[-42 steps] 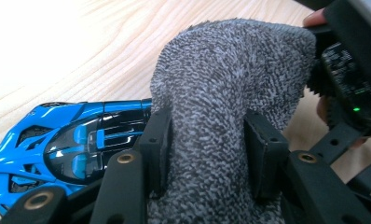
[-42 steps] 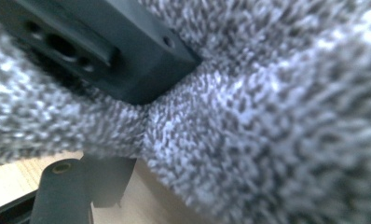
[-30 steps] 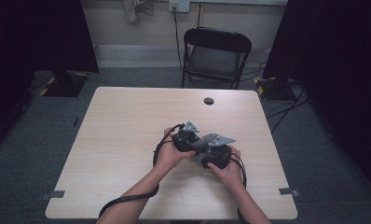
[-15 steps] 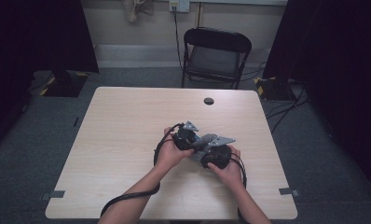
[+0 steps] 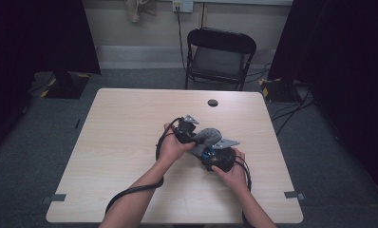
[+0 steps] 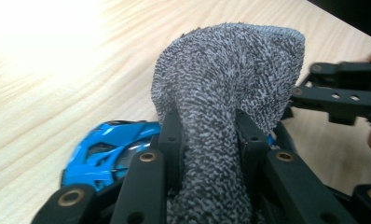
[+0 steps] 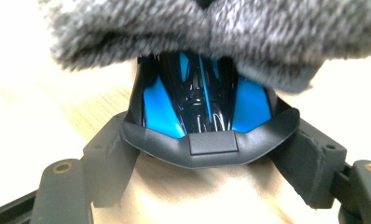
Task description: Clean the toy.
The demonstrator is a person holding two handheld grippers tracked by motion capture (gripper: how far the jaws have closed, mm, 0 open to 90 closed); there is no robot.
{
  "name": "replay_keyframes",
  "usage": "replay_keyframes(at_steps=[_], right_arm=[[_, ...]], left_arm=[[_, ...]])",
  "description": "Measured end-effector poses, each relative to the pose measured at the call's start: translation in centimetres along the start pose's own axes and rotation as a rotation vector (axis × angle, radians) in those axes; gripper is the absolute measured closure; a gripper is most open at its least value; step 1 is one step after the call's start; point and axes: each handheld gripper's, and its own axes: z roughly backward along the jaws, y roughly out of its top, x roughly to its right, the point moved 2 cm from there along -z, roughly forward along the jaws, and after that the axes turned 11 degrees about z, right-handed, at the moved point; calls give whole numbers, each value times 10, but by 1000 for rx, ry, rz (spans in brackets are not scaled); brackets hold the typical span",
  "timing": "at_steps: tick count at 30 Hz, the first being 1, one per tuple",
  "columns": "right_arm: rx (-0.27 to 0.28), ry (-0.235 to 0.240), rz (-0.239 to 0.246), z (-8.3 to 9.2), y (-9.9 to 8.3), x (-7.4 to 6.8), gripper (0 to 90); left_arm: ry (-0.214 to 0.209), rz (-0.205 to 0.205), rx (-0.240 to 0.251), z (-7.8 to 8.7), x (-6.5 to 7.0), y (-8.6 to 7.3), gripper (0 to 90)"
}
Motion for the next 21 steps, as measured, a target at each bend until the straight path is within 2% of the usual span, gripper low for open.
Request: replay_keyframes(at_steps=[5, 9, 13, 21], right_arm=[[0, 0, 0, 0, 0, 0, 256], [0, 0, 0, 0, 0, 0, 256], [0, 0, 0, 0, 0, 0, 256], [0, 0, 0, 0, 0, 0, 256]], left_arm=[[21, 28, 13, -1, -11, 2, 693], [47, 32, 21, -1, -18, 2, 693], [50, 53, 28, -3, -23, 1, 694], [82, 57, 24, -5, -30, 4, 695]])
